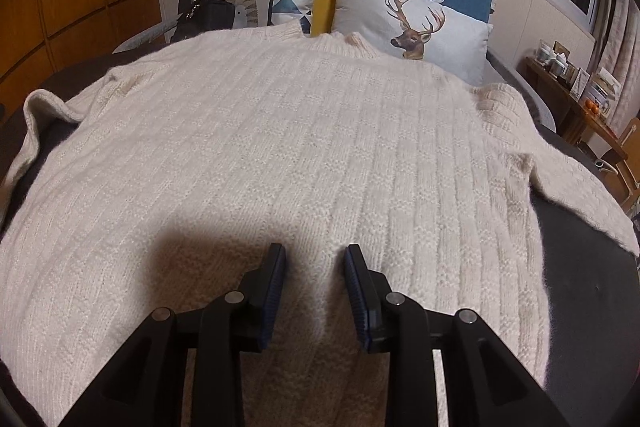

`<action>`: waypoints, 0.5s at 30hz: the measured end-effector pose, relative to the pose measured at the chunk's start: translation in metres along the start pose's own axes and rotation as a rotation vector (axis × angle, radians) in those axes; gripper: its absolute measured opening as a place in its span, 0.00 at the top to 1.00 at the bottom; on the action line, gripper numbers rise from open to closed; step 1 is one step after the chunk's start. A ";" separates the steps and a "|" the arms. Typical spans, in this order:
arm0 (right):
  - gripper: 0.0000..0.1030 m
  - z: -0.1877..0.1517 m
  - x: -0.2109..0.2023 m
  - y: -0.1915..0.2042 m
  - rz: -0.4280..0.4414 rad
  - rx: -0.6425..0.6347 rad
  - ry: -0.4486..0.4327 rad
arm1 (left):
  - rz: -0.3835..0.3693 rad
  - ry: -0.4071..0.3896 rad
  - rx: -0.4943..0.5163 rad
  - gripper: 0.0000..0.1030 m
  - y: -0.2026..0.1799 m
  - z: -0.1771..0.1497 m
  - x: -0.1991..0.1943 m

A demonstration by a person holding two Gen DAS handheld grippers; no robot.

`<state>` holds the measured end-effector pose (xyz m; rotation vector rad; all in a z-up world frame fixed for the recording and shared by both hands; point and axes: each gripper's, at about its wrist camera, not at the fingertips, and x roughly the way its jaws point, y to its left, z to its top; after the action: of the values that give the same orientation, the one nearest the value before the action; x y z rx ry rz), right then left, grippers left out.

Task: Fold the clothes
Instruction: 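Grasp the sweater sleeve cuff with the left gripper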

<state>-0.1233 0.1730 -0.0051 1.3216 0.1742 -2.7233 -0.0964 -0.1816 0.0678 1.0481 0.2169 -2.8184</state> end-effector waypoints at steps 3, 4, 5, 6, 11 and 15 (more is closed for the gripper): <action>0.71 0.000 0.000 0.001 -0.003 -0.002 -0.001 | 0.062 0.068 -0.106 0.00 0.044 -0.001 0.009; 0.71 0.000 0.000 0.001 -0.005 -0.003 -0.002 | 0.077 0.089 -0.104 0.00 0.050 -0.006 0.013; 0.71 0.000 0.000 0.001 -0.007 -0.005 -0.002 | 0.085 0.105 -0.087 0.00 0.052 -0.011 0.017; 0.71 0.000 -0.001 0.002 -0.009 -0.006 -0.002 | 0.093 0.121 -0.071 0.00 0.054 -0.017 0.022; 0.71 -0.001 -0.001 0.002 -0.010 -0.007 -0.003 | 0.132 0.182 0.042 0.16 0.042 -0.039 0.042; 0.71 -0.001 -0.001 0.002 -0.011 -0.007 -0.004 | 0.102 0.149 0.031 0.18 0.044 -0.051 0.044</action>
<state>-0.1220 0.1717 -0.0050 1.3171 0.1910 -2.7311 -0.0899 -0.2186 -0.0030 1.2397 0.1306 -2.6637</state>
